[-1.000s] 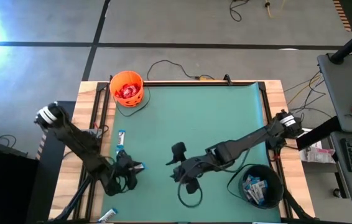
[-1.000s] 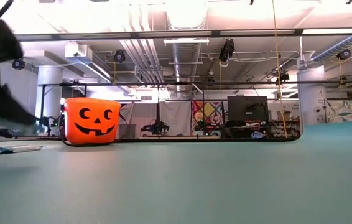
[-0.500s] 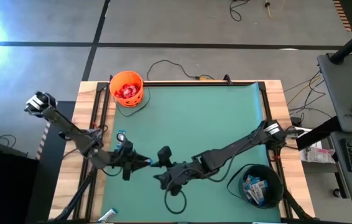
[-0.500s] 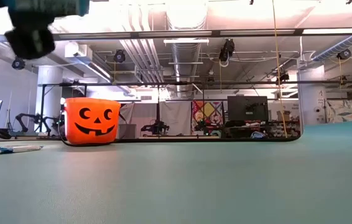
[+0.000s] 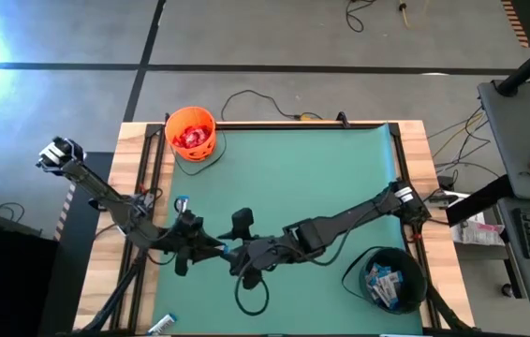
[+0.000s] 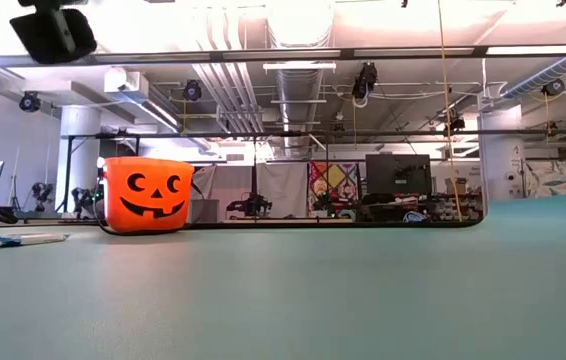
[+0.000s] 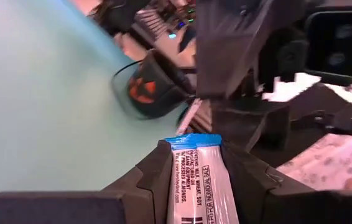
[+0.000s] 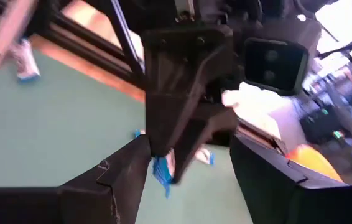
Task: Sort candy by brand, put in halloween buckets
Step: Put the white chocolate into the black bucket
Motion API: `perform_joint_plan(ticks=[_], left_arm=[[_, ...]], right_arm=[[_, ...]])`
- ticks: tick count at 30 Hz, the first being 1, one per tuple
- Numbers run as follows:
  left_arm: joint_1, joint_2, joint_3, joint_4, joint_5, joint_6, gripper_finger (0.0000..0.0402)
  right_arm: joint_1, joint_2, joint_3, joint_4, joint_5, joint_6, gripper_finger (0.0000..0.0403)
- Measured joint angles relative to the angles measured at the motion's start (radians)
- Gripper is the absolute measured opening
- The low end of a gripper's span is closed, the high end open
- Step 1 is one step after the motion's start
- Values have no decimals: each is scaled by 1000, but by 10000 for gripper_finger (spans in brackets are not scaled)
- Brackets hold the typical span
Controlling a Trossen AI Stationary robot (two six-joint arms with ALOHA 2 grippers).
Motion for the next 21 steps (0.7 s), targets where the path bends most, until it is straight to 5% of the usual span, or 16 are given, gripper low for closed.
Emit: perform_joint_plan(ticks=[8, 21], left_arm=[[0, -1, 2, 165, 4, 96, 103], [0, -9, 78, 68, -7, 191, 117]], right_arm=[[-12, 0, -2, 88, -33, -44, 169], [-12, -5, 2, 140, -32, -29, 51]])
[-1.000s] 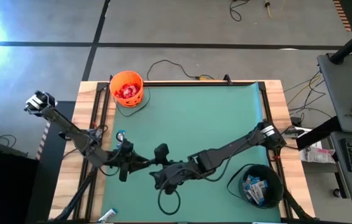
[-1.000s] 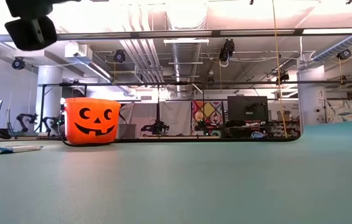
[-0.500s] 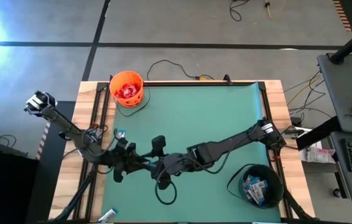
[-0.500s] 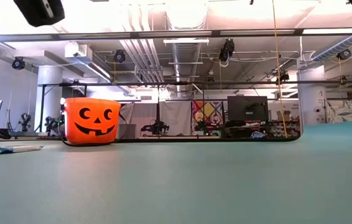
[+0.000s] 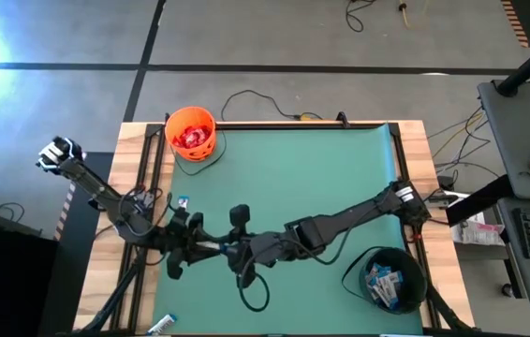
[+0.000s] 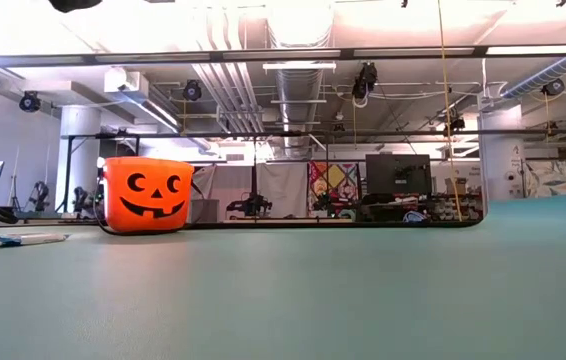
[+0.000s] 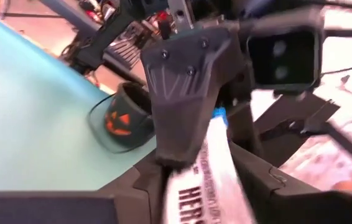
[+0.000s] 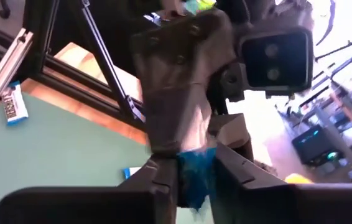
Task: Sort candy by brand, put in halloween buckets
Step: Put the white chocolate into the black bucket
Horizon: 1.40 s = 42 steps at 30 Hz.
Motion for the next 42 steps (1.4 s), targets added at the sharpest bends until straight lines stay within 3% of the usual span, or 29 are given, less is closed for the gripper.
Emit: perform_joint_plan(ticks=[4, 10, 14, 18, 21, 23, 27, 31, 42], left_arm=[[2, -64, 70, -239, -23, 4, 148], [-22, -106, 325, -914, -43, -116, 200], [-60, -71, 458, -1359, -39, -354, 226], [-95, -50, 440, -1664, 15, -677, 233], [-98, -49, 340, -1712, 64, -854, 233], [-93, -46, 258, -1684, 65, -994, 233], [-80, -2, 105, -1571, 65, -1172, 233], [-81, 85, 7, -1445, 66, -1355, 233], [-80, 354, 40, -1410, 190, -1533, 233]], right_arm=[[-2, -6, 44, -78, -7, 66, 32], [6, -62, 130, -393, -17, 267, 23], [16, -148, 151, -623, -4, 452, 22], [42, -236, 142, -973, -27, 774, 22], [80, -277, 137, -1287, -88, 1058, 21], [115, -297, 121, -1380, -118, 1206, 23], [205, -373, 31, -1230, -132, 1262, 28], [270, -425, -16, -1247, -48, 1399, 27], [415, -546, -178, -1364, -69, 1606, 27]])
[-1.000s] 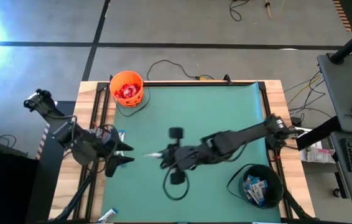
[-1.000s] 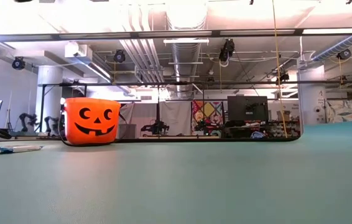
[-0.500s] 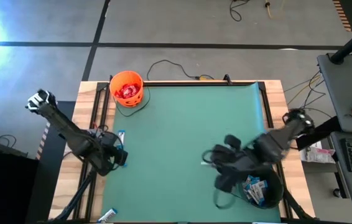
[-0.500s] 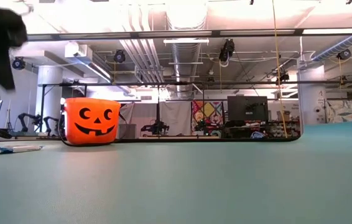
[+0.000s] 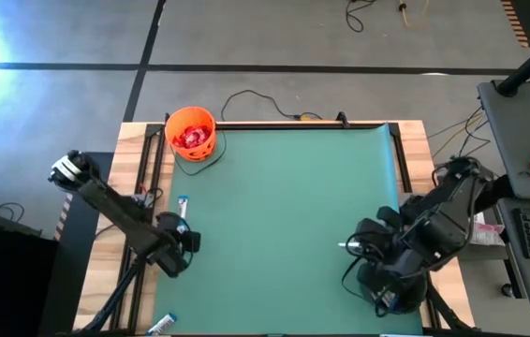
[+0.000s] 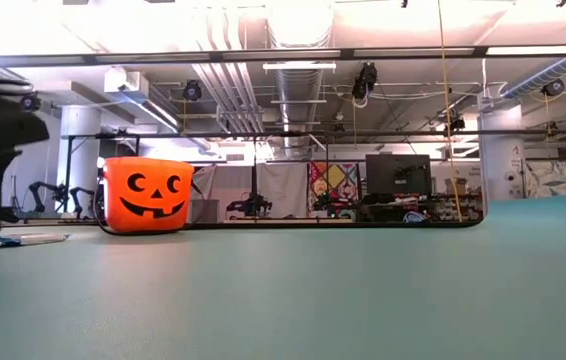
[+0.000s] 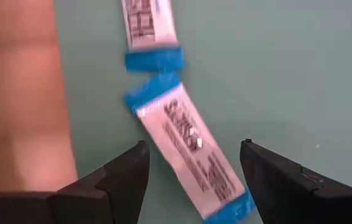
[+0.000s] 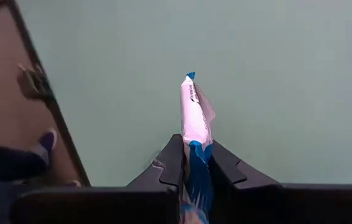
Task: Sort candy by brand, put in halloween buckets
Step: Put the white chocolate into the black bucket
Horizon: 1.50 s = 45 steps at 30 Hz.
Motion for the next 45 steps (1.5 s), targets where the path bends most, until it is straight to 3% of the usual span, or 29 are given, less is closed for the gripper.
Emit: perform_joint_plan(ticks=[5, 13, 17, 21, 25, 31, 35, 39, 45], left_arm=[[0, 104, 29, 16, 51, -58, 233], [32, 199, 53, 20, 23, -60, 233], [30, 257, 82, -9, 13, -11, 231], [28, 289, 84, 1, -17, -23, 227], [20, 318, 84, -4, -78, -66, 192], [-8, 363, 92, -27, -211, -65, 121], [-14, 409, 91, -23, -237, -64, 98], [-20, 429, 109, -26, -261, -48, 95], [-49, 369, 101, 18, -295, -19, 96]], right_arm=[[47, -71, -132, -1, -149, 157, 27], [138, -121, -257, 5, -177, 231, 27], [213, -118, -291, 11, -287, 313, 27], [275, -118, -346, 9, -308, 430, 27], [294, -118, -438, 56, -309, 467, 27], [291, -111, -558, 339, -314, 356, 28], [291, -94, -599, 352, -315, 391, 32], [291, -89, -601, 355, -316, 393, 68], [287, -115, -565, 341, -313, 370, 162]])
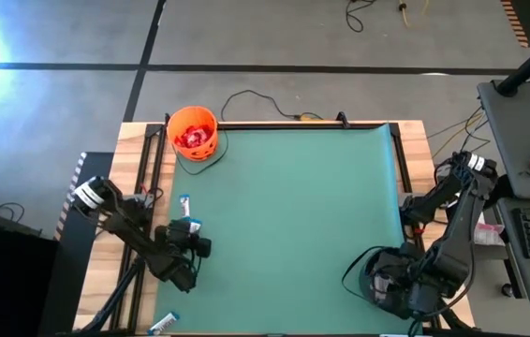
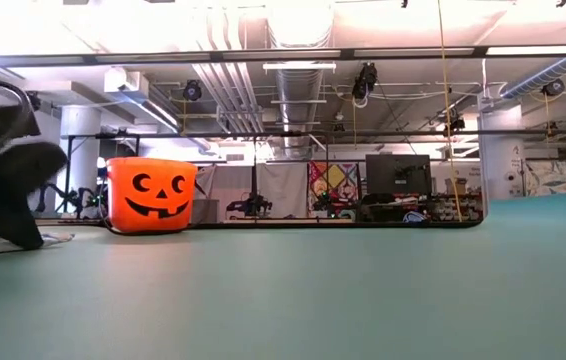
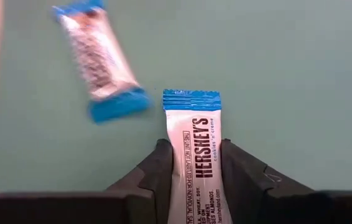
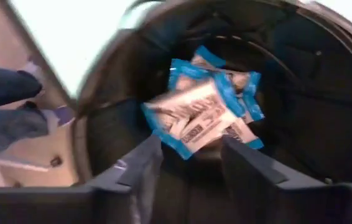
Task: Sort candy by brand, put in halloween buckets
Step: Put the white chocolate into the black bucket
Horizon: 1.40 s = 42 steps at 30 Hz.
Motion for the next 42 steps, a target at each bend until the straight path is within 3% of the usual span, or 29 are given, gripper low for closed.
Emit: perform_joint_plan(ticks=[3, 6, 9, 13, 17, 20, 23, 27, 30, 42], left_arm=[[-34, -90, -12, 53, -88, 22, 95], [-64, -202, -33, 168, -224, 138, 95], [-74, -323, -56, 345, -280, 338, 95], [-60, -465, -116, 761, -263, 751, 95], [-12, -552, -188, 1254, -77, 1118, 95], [27, -586, -208, 1437, 32, 1209, 95], [60, -604, -202, 1449, 90, 1222, 95], [77, -601, -159, 1443, 138, 1260, 95], [76, -597, -120, 1439, 179, 1309, 95], [75, -560, 3, 1343, 200, 1326, 95]], right_arm=[[-23, -21, 50, -31, 55, -13, 203], [-64, -29, 119, -97, 230, -15, 229], [-119, -22, 189, -92, 392, -133, 245], [-206, 6, 242, 38, 593, -491, 256], [-302, 50, 229, 413, 701, -1037, 262], [-374, 112, 226, 731, 675, -1358, 254], [-425, 187, 237, 1022, 589, -1657, 242], [-477, 291, 320, 1179, 533, -1897, 233], [-516, 362, 401, 1155, 522, -1900, 231], [-604, 577, 643, 1064, 251, -1878, 224]])
